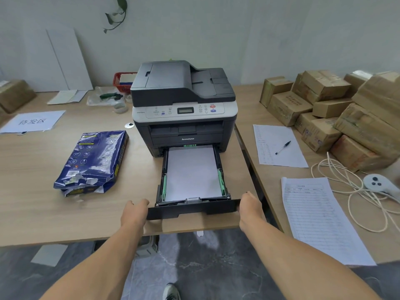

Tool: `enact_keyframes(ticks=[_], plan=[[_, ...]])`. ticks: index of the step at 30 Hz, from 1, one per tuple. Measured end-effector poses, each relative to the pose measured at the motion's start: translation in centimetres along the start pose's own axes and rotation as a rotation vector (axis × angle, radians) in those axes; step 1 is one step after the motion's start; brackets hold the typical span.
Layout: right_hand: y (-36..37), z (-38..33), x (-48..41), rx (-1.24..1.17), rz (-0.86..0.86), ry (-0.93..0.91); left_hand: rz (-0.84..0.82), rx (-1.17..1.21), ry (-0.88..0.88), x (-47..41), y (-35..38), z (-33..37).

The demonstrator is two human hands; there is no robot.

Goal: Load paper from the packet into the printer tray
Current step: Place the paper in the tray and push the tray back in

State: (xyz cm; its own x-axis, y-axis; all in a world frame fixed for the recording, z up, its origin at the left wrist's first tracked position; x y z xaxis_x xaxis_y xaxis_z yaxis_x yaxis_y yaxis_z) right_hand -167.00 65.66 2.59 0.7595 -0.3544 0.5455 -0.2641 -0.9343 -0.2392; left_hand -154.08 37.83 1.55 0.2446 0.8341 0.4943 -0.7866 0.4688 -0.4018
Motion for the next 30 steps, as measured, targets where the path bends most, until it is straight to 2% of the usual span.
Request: enact_keyframes(ticks=[4,9,16,23,30], plan=[[1.5,-1.0,-0.6,-0.035,-0.067,-0.019,0.014,0.016,0.014,0.3,0.7,2.8],[4.4,-2.4,-2.1,-0.071,-0.086,-0.027,0.038,0.155,0.012,-1.9,2.5,5.1],[8.5,-3.7,-5.0,-0.090,-0.079,0.034,-0.078,0.242,-0.009,-6.3,4.8,6.7],[11.5,-6.4,-7.8,-0.110,-0.053,0.066,-0.116,0.203,0.044,-9.3,7.6,8.0],[14.0,-9.4,-9.8,-0.143,-0.046,0.065,-0.151,0.222,0.020,-11.3,9.4,10.6]])
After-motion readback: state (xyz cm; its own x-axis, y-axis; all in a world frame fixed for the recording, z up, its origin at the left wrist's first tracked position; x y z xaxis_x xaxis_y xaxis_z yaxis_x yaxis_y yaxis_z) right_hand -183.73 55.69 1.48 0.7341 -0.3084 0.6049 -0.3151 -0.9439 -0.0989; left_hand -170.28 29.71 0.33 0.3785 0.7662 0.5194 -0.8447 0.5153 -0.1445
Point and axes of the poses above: each hand's wrist, its own x-axis away from the middle knuckle, its own y-axis out of the palm, z = x × y, the point moved 1 cm from there along -x, towards the middle knuckle, and after that the axes turned 10 degrees about z, right-handed, at the moved point
